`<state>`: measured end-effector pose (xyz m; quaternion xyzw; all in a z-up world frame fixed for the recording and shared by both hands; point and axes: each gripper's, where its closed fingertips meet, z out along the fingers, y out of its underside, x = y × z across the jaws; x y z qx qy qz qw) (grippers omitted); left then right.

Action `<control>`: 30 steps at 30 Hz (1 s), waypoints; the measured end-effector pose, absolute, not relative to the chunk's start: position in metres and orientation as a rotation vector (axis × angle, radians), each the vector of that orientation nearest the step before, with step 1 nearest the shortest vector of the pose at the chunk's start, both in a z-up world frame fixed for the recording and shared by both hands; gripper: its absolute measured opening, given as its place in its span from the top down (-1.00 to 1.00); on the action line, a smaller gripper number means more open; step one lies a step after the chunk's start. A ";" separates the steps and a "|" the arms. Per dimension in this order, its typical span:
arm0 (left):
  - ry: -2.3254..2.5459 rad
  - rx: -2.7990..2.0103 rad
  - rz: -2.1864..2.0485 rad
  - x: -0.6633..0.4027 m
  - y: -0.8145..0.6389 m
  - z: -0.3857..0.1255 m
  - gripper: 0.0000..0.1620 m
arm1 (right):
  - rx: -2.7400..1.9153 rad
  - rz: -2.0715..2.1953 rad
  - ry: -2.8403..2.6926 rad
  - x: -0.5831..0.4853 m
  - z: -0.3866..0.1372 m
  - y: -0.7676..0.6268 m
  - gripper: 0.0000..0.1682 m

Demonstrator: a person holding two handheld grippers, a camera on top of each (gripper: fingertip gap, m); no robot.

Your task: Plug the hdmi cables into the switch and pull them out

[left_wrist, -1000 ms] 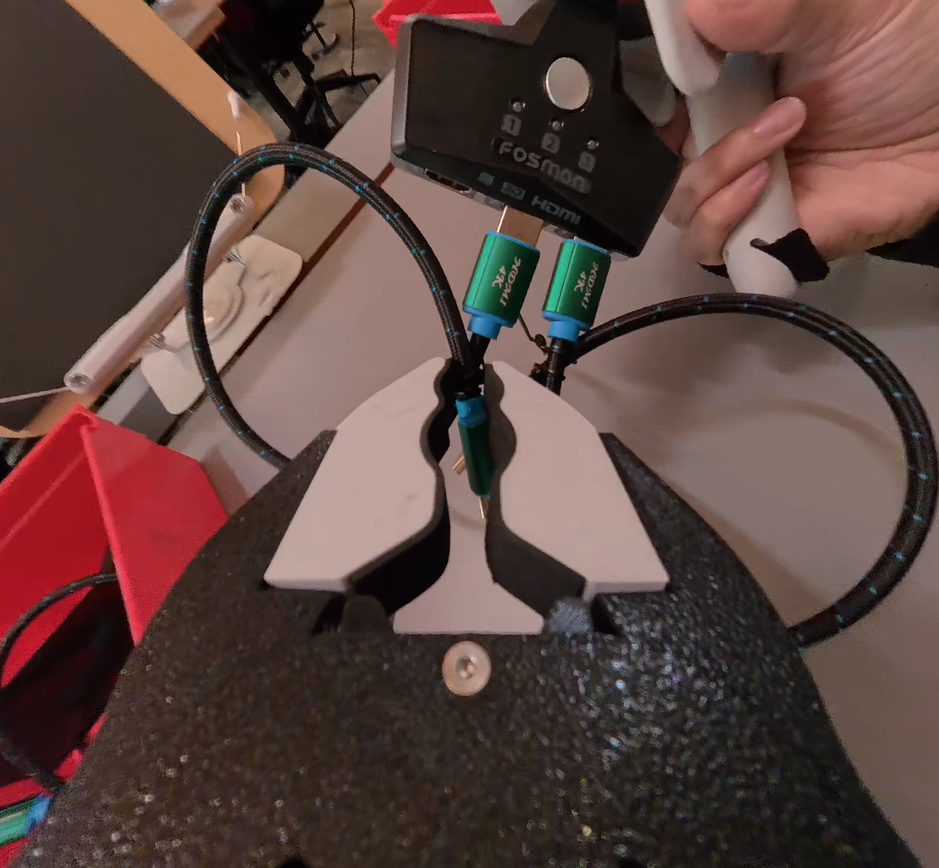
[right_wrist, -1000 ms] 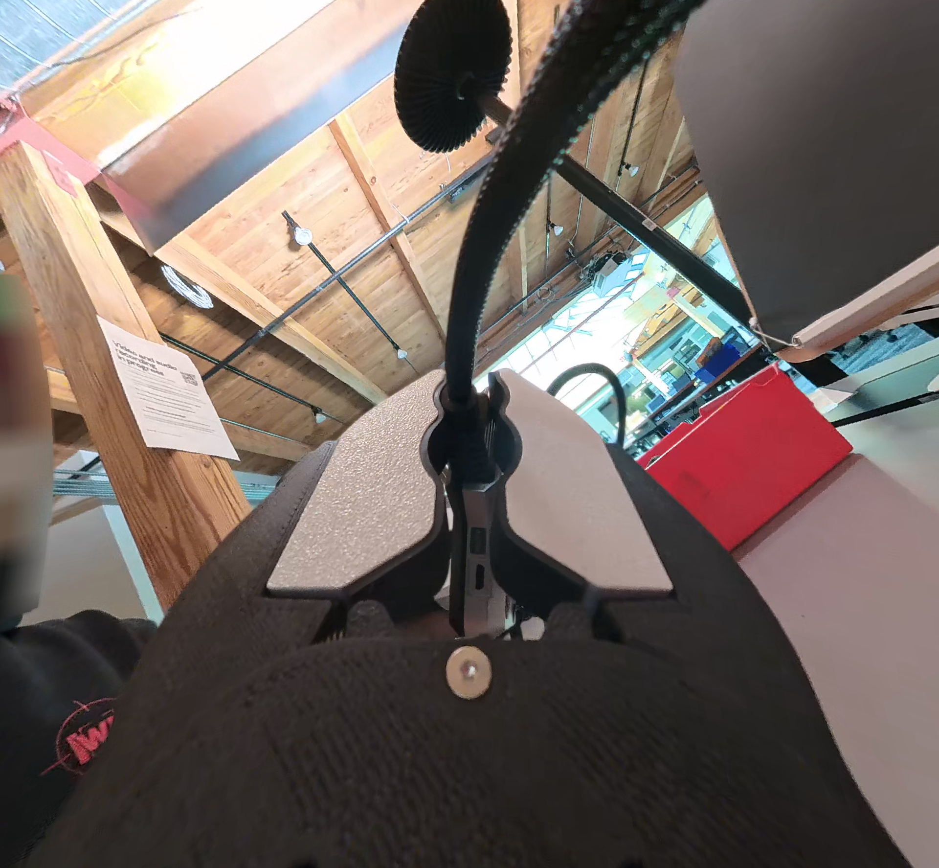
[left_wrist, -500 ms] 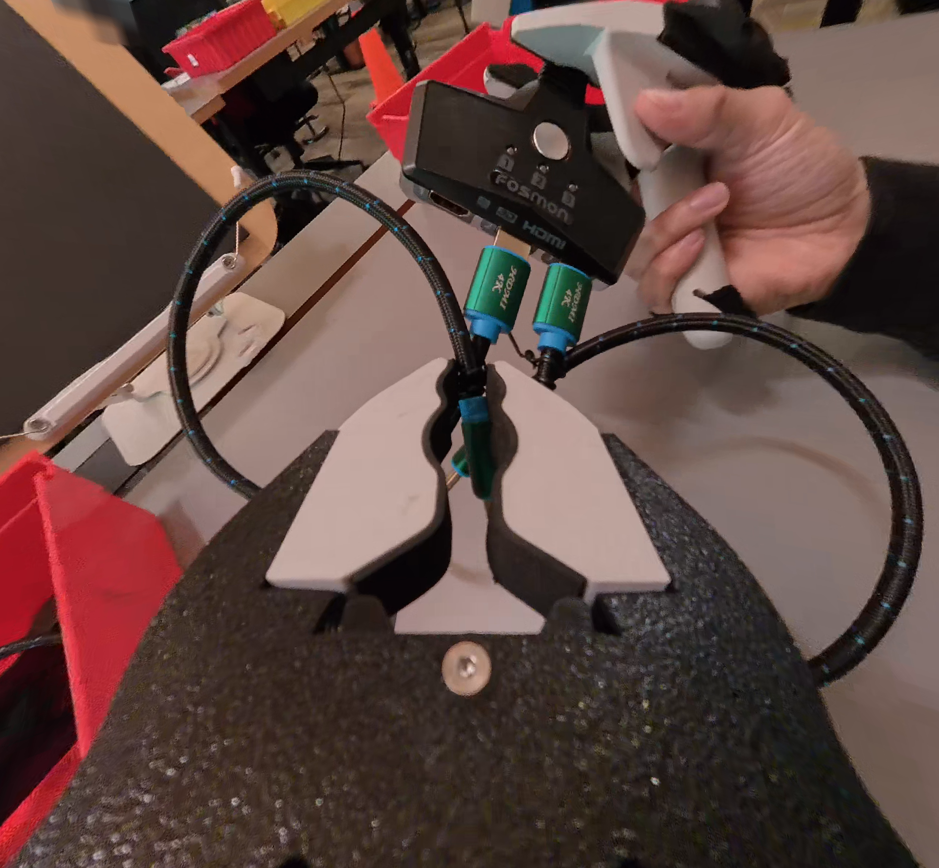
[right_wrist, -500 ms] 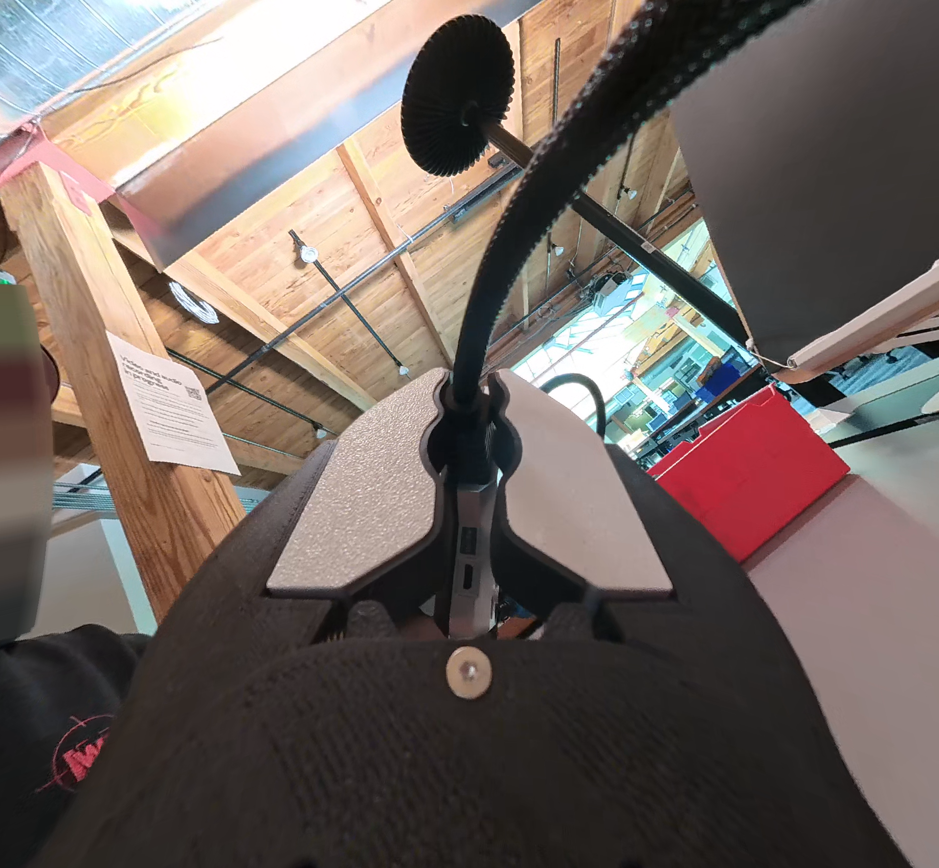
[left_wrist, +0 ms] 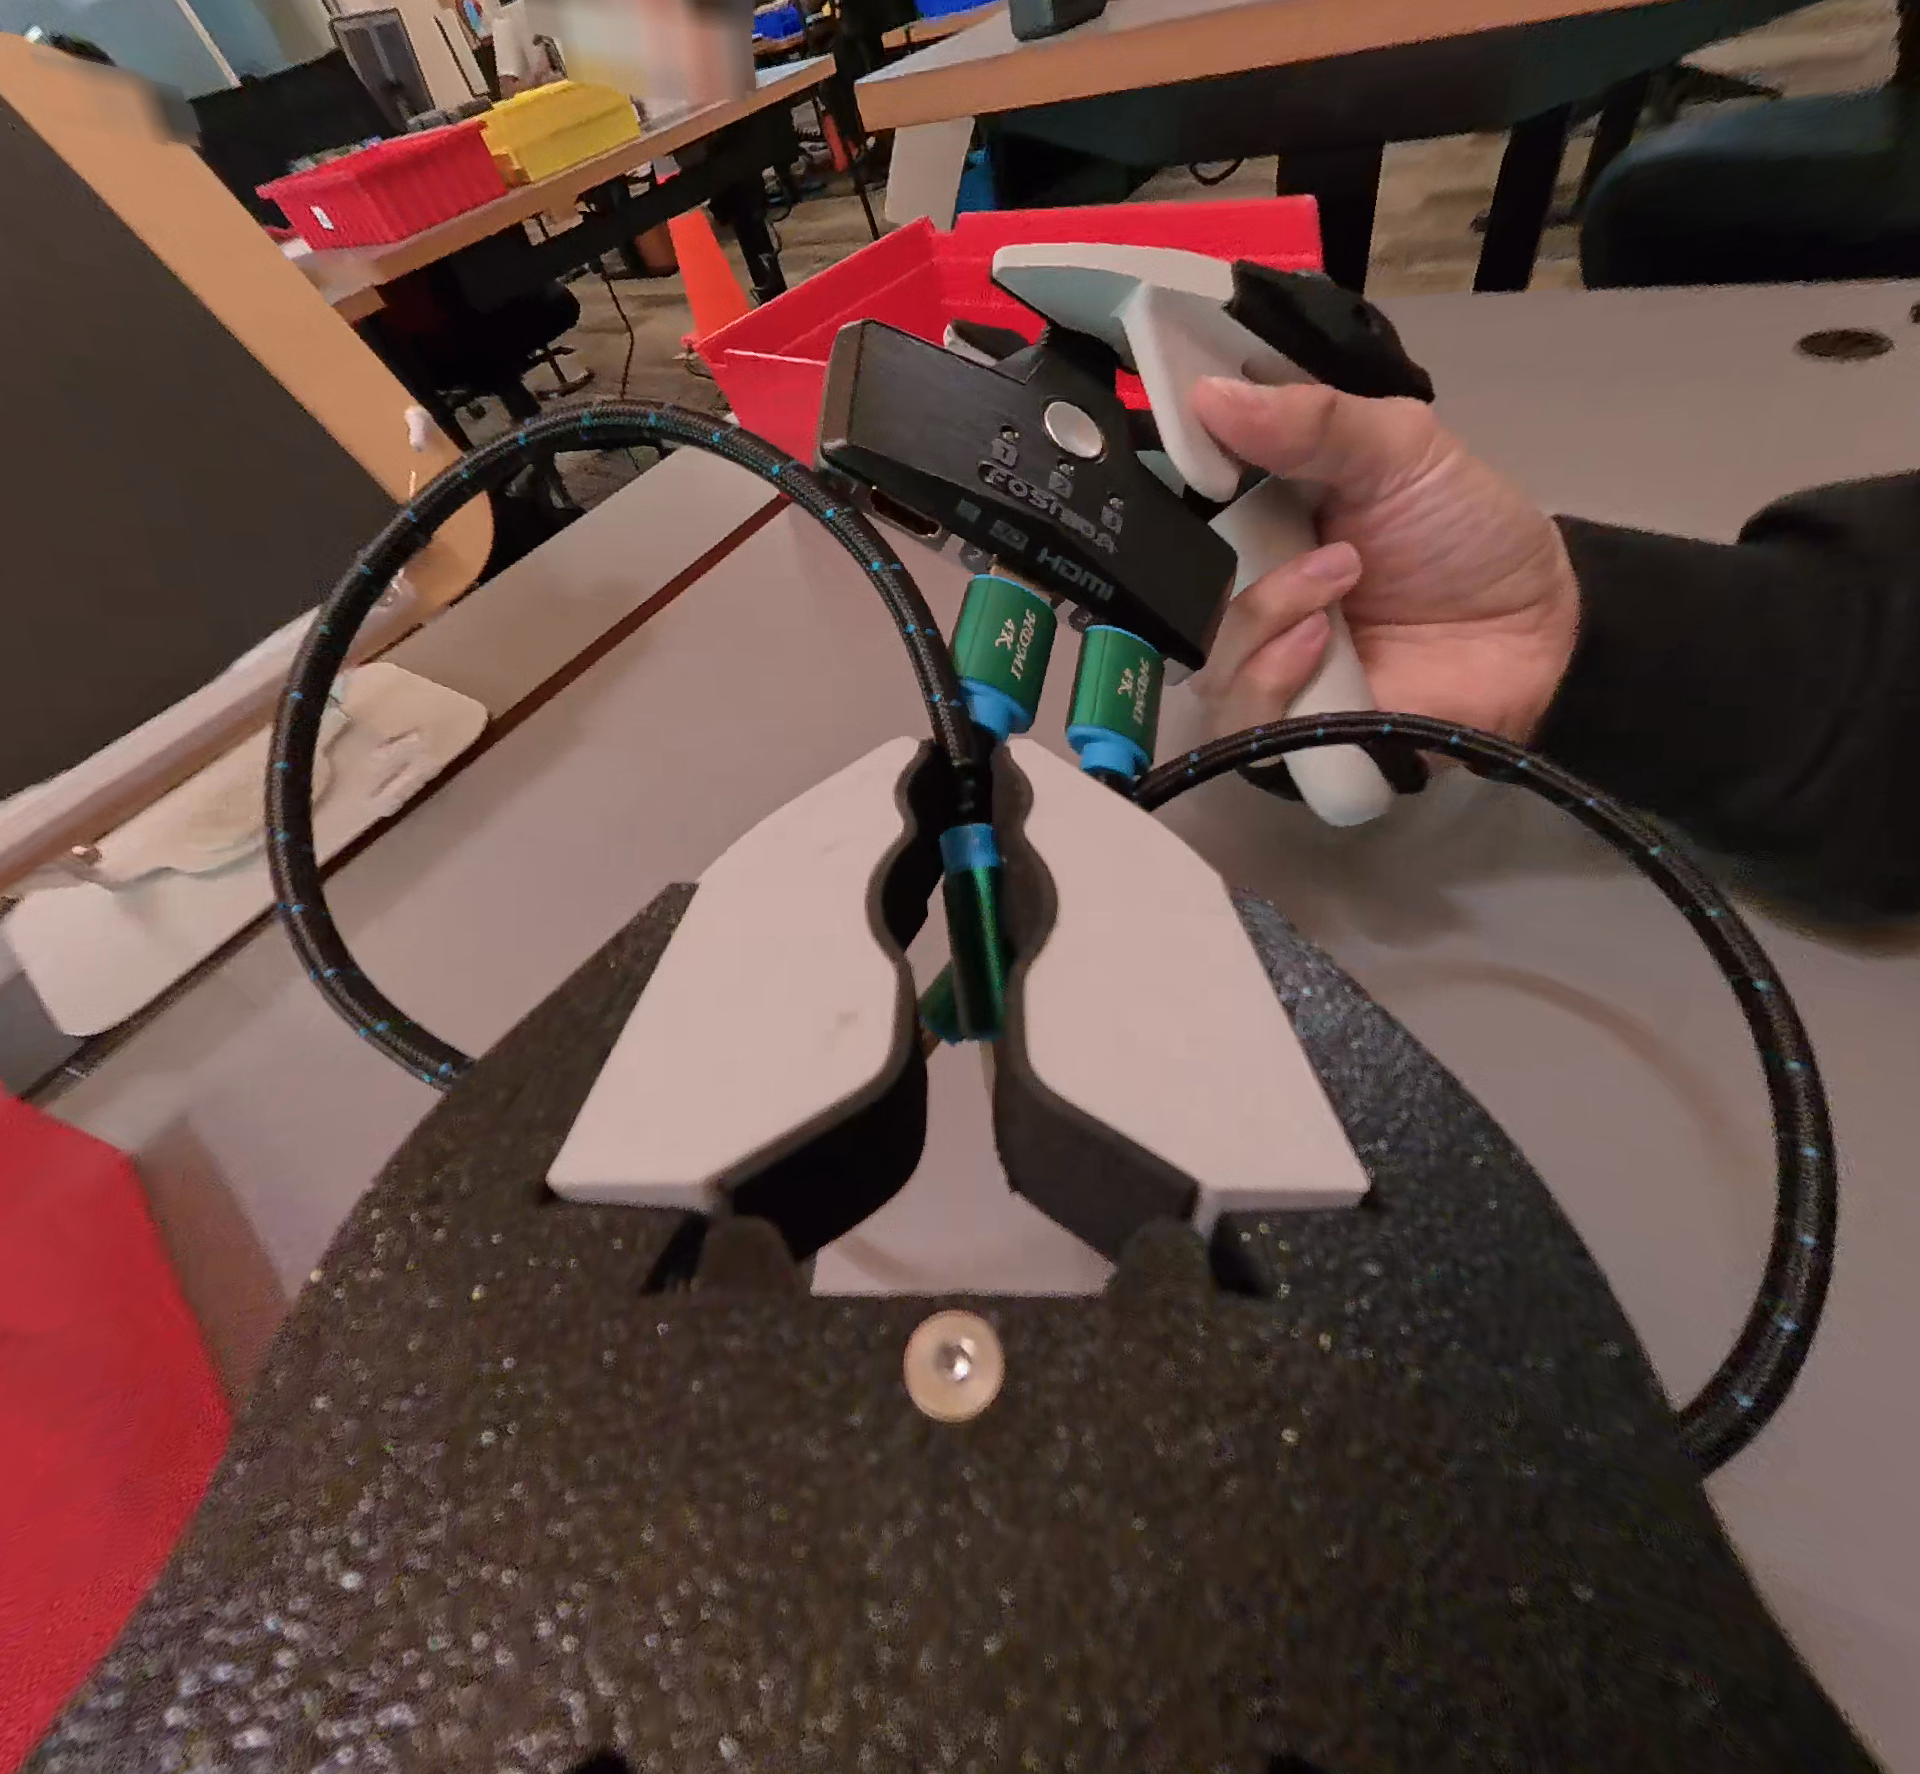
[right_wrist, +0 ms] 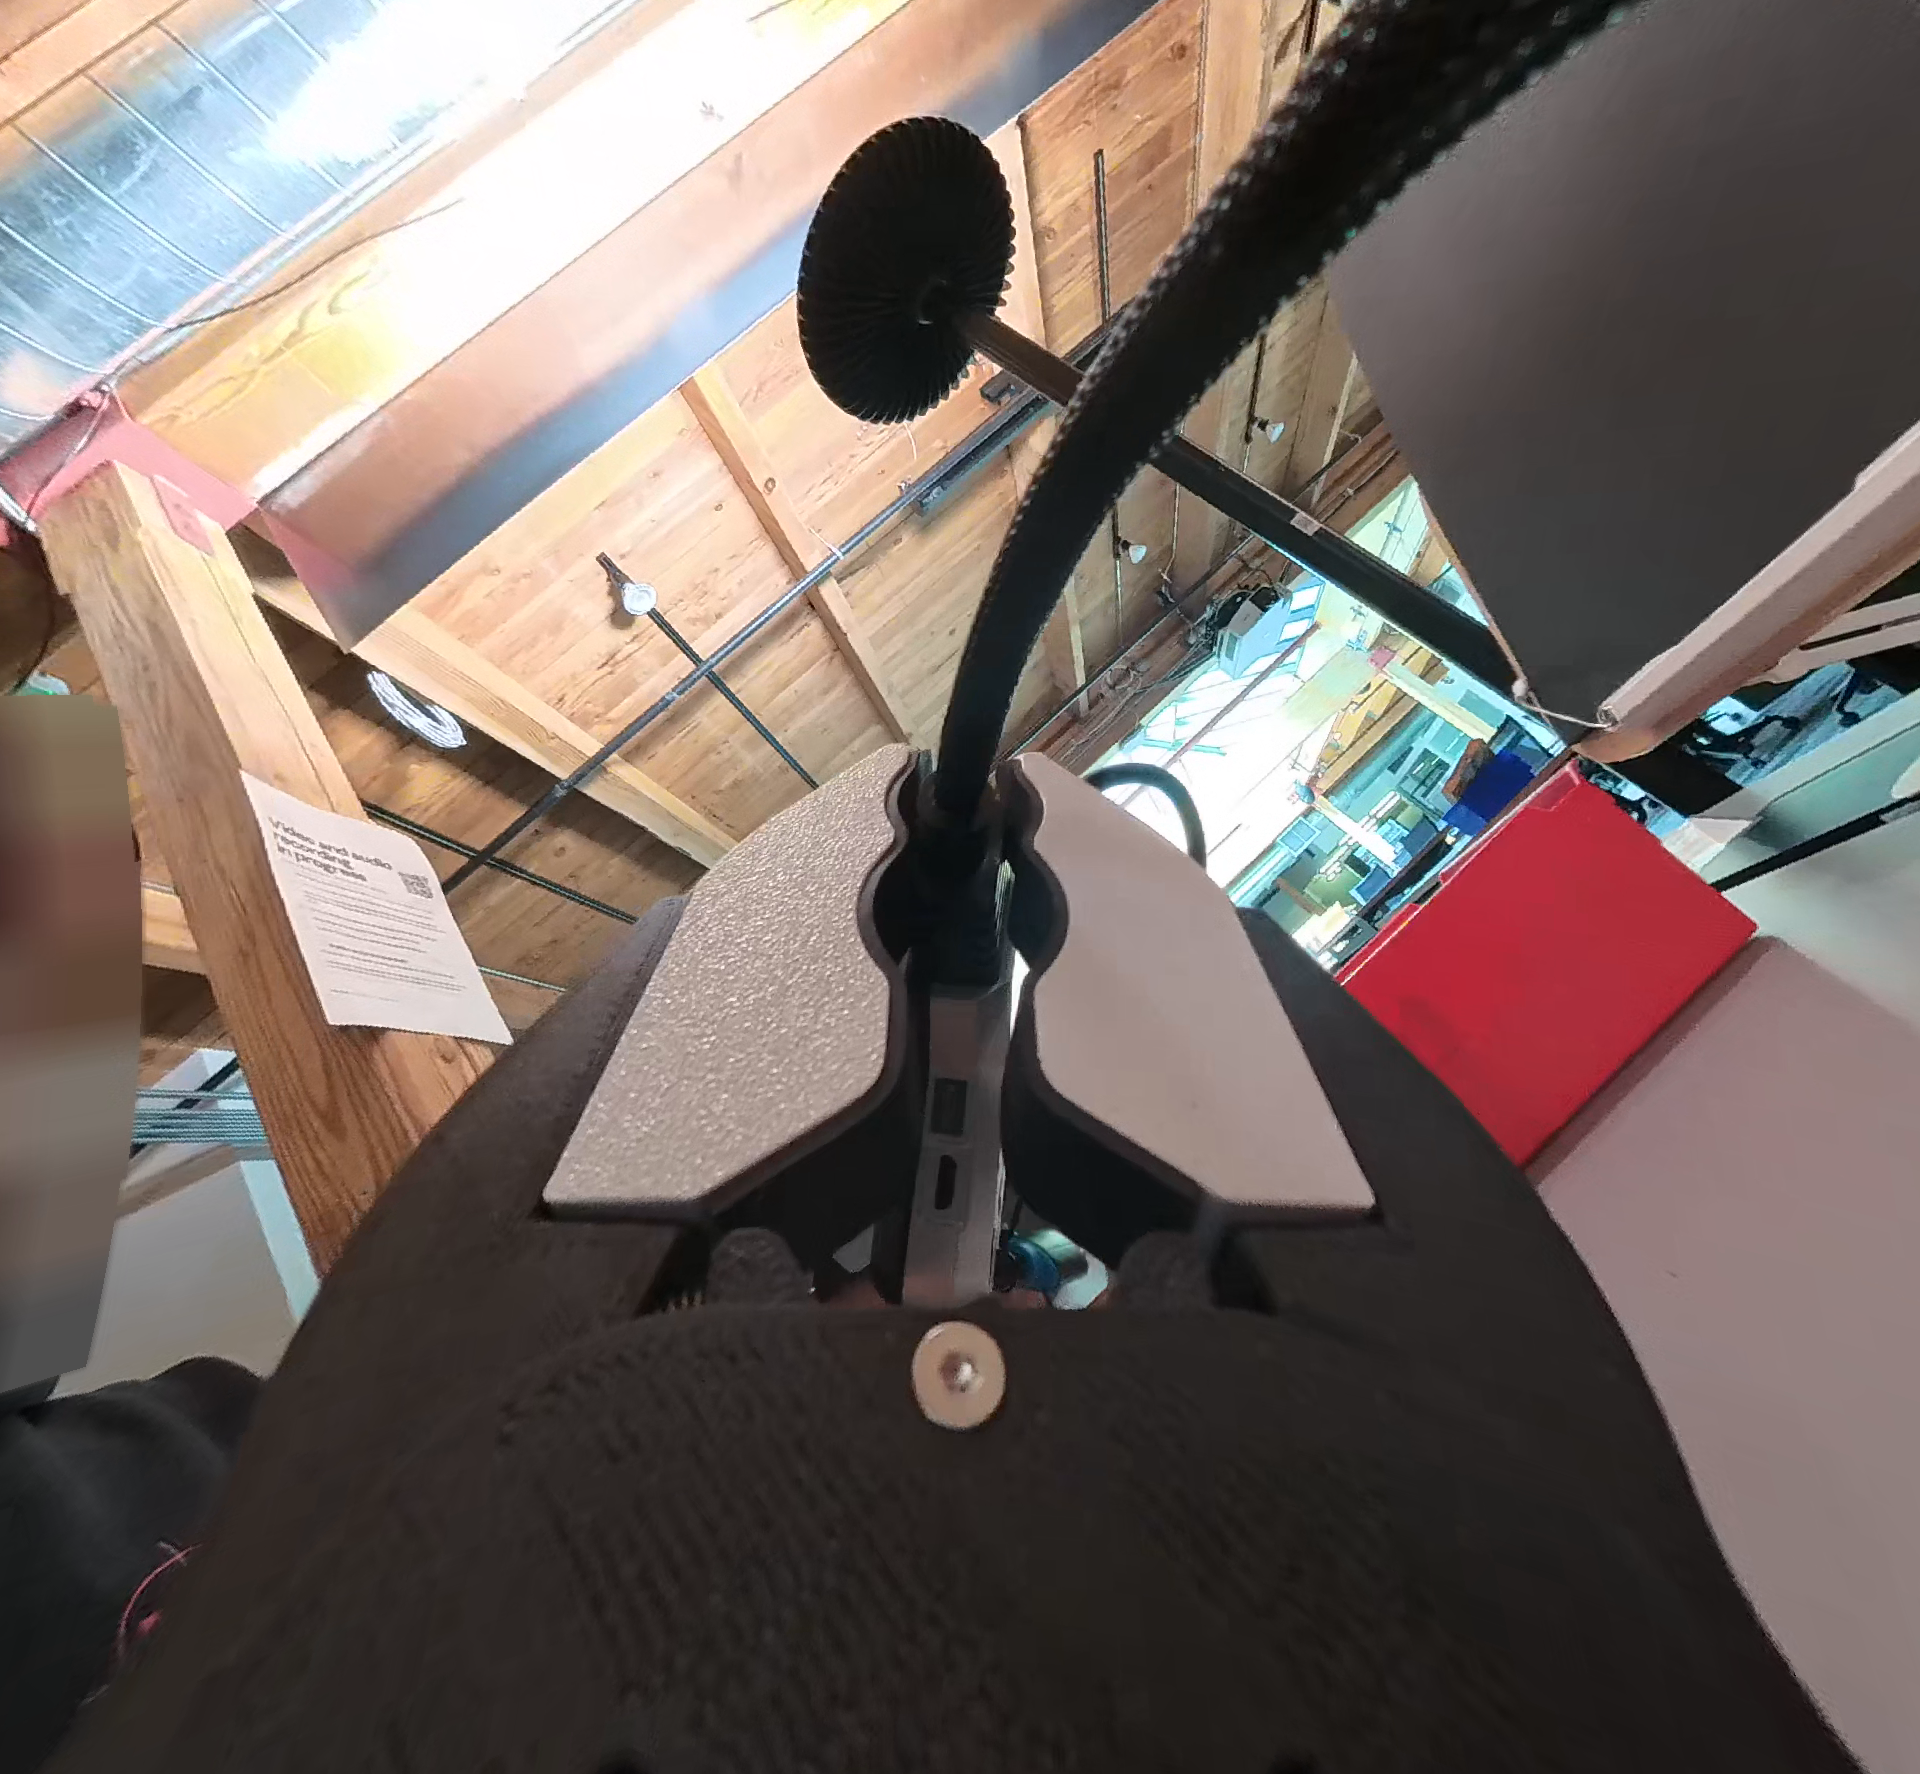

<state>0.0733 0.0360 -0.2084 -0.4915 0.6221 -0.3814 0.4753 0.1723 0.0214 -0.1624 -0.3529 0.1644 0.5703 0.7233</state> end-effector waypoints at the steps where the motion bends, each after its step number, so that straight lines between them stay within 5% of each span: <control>1: 1.512 -1.215 -0.947 0.074 0.036 -0.209 0.90 | -0.781 1.255 0.358 0.172 -0.162 0.021 0.83; 11: 1.501 -1.290 -0.922 0.077 0.039 -0.221 0.86 | -0.796 1.175 0.232 0.161 -0.148 0.013 0.84; 15: 1.462 -1.328 -0.871 0.069 0.046 -0.210 0.62 | -0.784 1.170 0.205 0.162 -0.146 0.010 0.84; 22: 1.567 -1.349 -0.851 0.078 0.037 -0.190 0.48 | -0.792 1.165 0.071 0.147 -0.141 0.002 0.84; 26: 1.585 -1.364 -1.000 0.085 0.030 -0.190 0.90 | -0.774 1.134 0.074 0.150 -0.136 -0.001 0.84; 30: 1.458 -1.291 -1.023 0.084 0.027 -0.181 0.92 | -0.744 1.107 0.110 0.156 -0.132 -0.003 0.84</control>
